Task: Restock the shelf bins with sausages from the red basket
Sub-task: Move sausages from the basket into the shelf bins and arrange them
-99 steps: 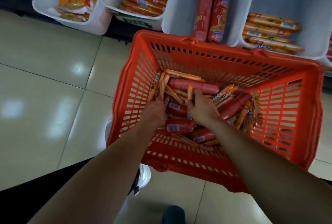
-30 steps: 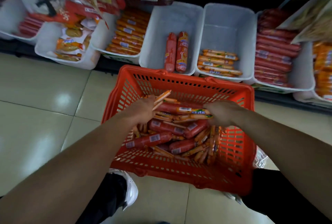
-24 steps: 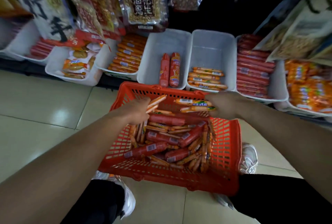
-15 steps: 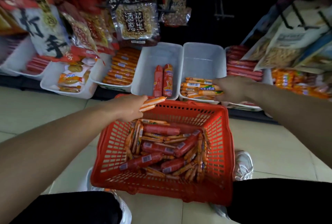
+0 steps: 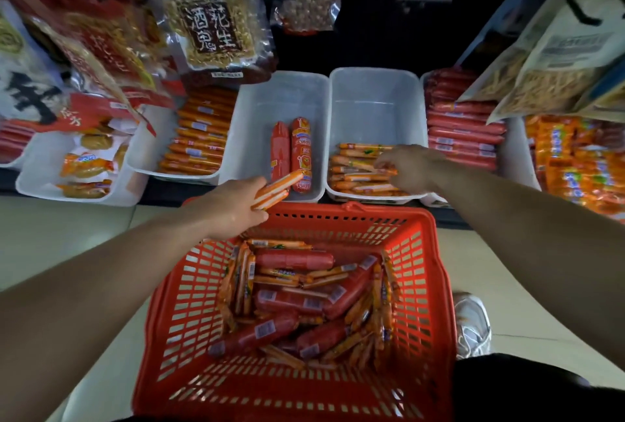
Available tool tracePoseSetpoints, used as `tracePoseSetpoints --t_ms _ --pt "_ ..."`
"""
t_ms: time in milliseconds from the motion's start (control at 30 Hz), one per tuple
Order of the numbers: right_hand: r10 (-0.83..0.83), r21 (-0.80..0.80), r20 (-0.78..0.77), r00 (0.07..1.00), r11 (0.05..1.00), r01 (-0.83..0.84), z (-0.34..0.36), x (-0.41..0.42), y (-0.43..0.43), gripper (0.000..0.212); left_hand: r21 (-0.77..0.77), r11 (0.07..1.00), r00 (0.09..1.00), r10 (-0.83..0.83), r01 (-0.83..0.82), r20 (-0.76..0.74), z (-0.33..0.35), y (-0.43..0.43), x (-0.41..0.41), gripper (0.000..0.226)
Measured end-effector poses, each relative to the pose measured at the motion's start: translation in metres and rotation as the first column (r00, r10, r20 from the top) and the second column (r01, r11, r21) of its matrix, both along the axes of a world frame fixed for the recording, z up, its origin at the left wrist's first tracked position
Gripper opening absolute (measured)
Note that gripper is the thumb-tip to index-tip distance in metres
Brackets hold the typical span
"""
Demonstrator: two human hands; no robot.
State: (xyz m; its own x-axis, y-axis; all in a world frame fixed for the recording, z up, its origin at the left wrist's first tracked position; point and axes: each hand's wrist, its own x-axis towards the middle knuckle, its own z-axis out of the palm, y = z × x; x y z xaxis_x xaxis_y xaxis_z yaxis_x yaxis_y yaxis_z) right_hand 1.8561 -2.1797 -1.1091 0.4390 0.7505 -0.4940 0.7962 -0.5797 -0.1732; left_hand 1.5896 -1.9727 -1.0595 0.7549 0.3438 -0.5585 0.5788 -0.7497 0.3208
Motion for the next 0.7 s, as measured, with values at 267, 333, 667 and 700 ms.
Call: tracePoseSetpoints --t_ms 267,333,667,700 --pt "-0.155 0.139 0.020 0.988 0.979 0.151 0.006 0.011 -0.032 0.035 0.016 1.000 0.990 0.021 -0.023 0.140 0.013 -0.026 0.045 0.032" --pt "-0.173 0.139 0.009 0.985 0.976 0.170 0.007 0.014 -0.043 0.038 0.035 0.999 0.982 -0.021 0.015 0.186 0.013 -0.033 0.071 0.026" --pt "-0.244 0.156 -0.074 0.967 0.955 0.253 -0.005 0.024 -0.077 0.045 0.103 0.972 0.966 -0.222 0.209 0.136 -0.045 -0.077 0.191 0.053" --pt "-0.241 0.162 -0.076 0.967 0.954 0.251 -0.005 0.024 -0.077 0.044 0.094 0.976 0.969 -0.207 0.195 0.135 -0.052 -0.080 0.194 0.050"
